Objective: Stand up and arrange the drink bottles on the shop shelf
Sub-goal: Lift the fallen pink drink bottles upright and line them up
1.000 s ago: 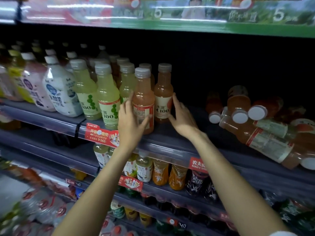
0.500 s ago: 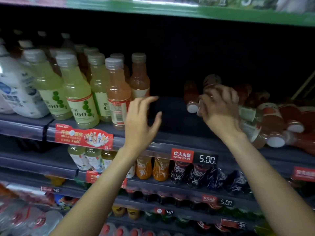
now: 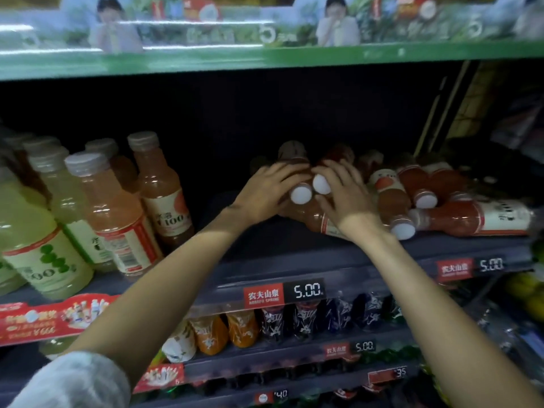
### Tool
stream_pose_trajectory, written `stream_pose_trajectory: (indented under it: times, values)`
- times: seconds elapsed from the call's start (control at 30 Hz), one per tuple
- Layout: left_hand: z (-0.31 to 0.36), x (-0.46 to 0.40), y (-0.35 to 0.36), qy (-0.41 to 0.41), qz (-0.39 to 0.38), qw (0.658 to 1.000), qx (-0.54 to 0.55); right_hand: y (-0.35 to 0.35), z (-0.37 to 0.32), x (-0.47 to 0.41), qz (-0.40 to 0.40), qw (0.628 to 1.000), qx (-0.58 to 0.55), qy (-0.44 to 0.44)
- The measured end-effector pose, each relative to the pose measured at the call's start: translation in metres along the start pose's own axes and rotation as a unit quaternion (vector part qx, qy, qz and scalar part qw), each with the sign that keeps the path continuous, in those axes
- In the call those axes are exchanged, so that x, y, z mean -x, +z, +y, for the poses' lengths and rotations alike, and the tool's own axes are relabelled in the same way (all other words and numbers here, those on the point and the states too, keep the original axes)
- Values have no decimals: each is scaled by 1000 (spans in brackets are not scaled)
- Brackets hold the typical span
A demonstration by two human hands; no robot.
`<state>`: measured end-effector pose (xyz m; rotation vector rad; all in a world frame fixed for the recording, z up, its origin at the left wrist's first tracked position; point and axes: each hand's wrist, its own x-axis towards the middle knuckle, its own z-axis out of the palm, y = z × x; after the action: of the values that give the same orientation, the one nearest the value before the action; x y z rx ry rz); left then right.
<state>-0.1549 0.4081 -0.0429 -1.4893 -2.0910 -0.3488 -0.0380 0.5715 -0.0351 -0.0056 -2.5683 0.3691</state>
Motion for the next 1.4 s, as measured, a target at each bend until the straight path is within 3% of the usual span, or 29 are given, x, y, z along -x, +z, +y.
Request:
stream_pose_trajectory:
  times: [0.13, 0.27, 0.37, 0.57, 0.7, 0.8, 0.87, 0.97, 1.07, 1.27, 1.4]
  values:
    - [4, -4, 7, -4, 28, 1000, -4, -1, 1, -1, 21, 1000, -12, 9]
    - [10, 16, 1, -88, 129, 986, 58, -2, 3, -2, 26, 999, 29, 4]
    - [21, 37, -9, -87, 184, 976, 79, -3, 4, -3, 34, 998, 57, -2]
    - [55, 59, -48, -132, 200, 951, 197, -5, -2, -4, 60, 993, 76, -71]
    - [67, 66, -77, -209, 239, 907, 275, -1, -28, -1, 56, 978, 3, -201]
    - [71, 73, -96, -244, 269, 883, 299, 8, -58, 0, -26, 970, -156, -185]
    - [70, 75, -108, -289, 267, 875, 283, 16, -76, 3, -49, 953, -260, -149]
    - [60, 80, -119, -353, 237, 890, 168, 35, -99, 7, -89, 907, -402, -84]
    - [54, 91, -119, -381, 220, 888, 137, 55, -122, 10, -91, 867, -490, -28]
    - [46, 119, -110, -409, 227, 884, 19, 78, -156, 6, -96, 830, -549, 16]
    - [42, 128, -109, -402, 237, 884, 0, 84, -172, 3, -91, 826, -554, 49]
